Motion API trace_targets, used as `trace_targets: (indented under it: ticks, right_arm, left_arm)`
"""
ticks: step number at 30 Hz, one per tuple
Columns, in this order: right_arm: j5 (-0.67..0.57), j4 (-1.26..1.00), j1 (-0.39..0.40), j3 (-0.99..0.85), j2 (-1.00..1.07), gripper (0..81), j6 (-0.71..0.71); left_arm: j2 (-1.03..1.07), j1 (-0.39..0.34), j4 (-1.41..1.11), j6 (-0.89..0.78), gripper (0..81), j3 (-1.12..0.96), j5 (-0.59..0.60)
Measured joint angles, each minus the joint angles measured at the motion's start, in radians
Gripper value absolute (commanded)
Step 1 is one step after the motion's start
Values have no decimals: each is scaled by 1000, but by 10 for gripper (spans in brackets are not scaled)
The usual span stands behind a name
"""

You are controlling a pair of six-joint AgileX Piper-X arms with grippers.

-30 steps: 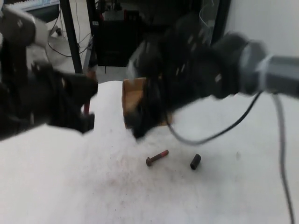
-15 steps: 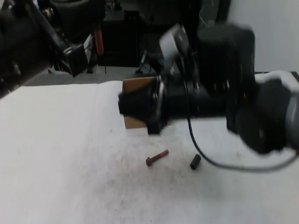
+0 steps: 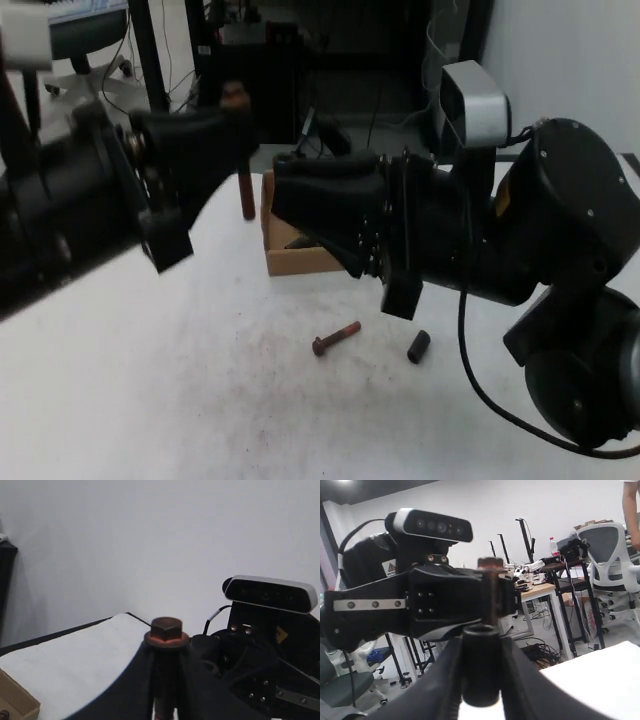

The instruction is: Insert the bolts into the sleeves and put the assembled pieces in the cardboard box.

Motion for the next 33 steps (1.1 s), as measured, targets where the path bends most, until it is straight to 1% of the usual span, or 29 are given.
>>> trace_targets:
  ticks: [5, 8, 11, 14, 19, 33]
  right_arm:
    - [-21, 6, 0, 0, 0, 8, 18]
    - [-21, 66, 7, 2, 0, 8, 2]
    - [-21, 129, 36, 4, 0, 8, -52]
    - [-23, 153, 58, 4, 0, 8, -64]
    - [-23, 151, 65, 4, 0, 8, -73]
    - [-23, 117, 65, 4, 0, 8, -57]
  left_arm:
    - [0, 0, -23, 1, 1, 5, 3]
    - [0, 0, -97, -4, 1, 5, 3]
    - [0, 0, -137, -29, 1, 5, -8]
    - [0, 0, -162, -46, 1, 5, -27]
    - [0, 0, -165, -48, 1, 5, -28]
    - [0, 0, -165, -84, 1, 5, 29]
